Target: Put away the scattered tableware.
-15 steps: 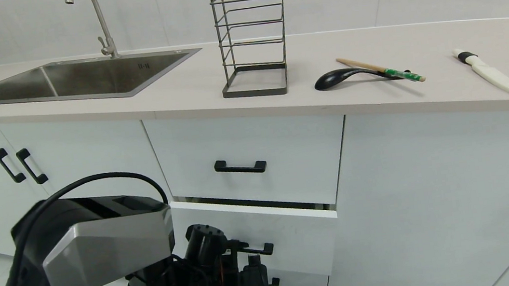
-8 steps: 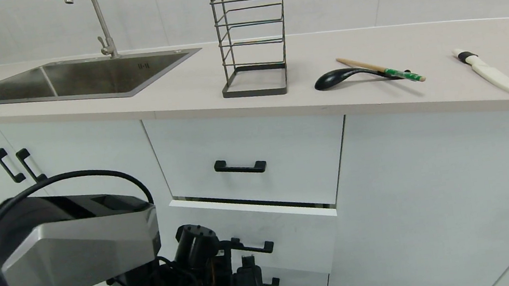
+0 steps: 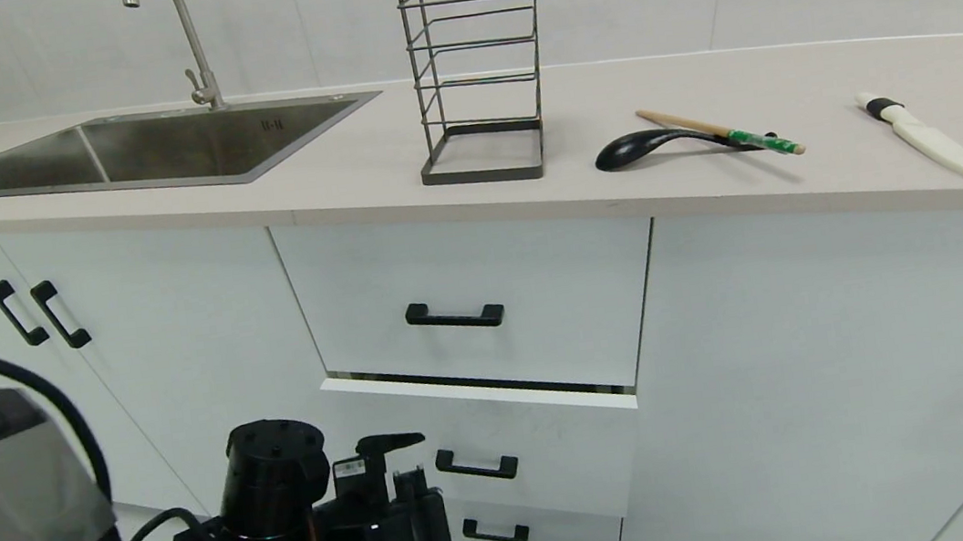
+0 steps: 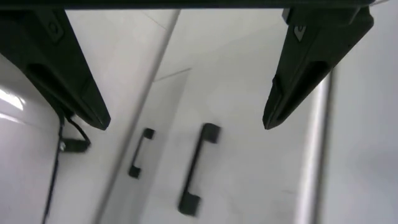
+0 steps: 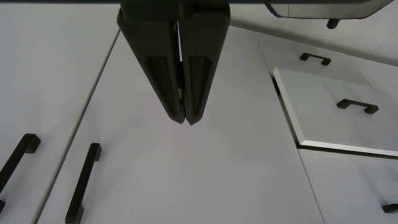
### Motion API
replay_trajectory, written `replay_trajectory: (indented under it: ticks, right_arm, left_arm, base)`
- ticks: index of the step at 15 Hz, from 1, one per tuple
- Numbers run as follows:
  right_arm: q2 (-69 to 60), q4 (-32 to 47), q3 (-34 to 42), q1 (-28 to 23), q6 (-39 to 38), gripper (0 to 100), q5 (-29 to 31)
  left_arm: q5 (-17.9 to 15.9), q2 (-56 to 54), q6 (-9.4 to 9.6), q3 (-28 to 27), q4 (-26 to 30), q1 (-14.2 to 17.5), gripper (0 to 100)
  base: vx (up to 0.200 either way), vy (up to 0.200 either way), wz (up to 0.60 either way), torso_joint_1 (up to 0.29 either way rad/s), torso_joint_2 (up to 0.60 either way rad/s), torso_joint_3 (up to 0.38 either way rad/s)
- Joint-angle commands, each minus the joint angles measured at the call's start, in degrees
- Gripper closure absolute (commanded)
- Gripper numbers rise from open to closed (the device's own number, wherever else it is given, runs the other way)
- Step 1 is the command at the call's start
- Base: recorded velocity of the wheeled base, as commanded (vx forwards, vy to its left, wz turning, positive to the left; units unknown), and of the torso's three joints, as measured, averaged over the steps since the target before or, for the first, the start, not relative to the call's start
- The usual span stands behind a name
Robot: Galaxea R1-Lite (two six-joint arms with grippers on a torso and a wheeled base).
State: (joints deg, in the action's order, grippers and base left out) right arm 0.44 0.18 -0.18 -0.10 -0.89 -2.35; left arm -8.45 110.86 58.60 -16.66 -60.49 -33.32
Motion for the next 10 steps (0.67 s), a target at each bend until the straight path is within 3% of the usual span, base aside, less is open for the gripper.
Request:
replay_trajectory:
  ticks: [1,5,10]
  right_arm:
    - [0.09,-0.01,0.01,0.01,0.01,100,-0.02]
    - [0.09,-0.01,0.01,0.01,0.01,100,-0.02]
    - [0.09,-0.01,0.01,0.01,0.01,100,-0.02]
  left_arm:
    - [-0.25,-6.71,-1.03,0.23,0.02,0.45,0]
    - [-1.57,-5.13,-2.09,-2.58,0.90,0.97,0]
    - [-1.57,7.70,-1.65,-12.16,0.81,3.08,0]
  base:
    - [0.000,0.000,0.00,0.000,0.00,0.000]
    - [0.000,0.000,0.00,0.000,0.00,0.000]
    - [0.000,0.000,0.00,0.000,0.00,0.000]
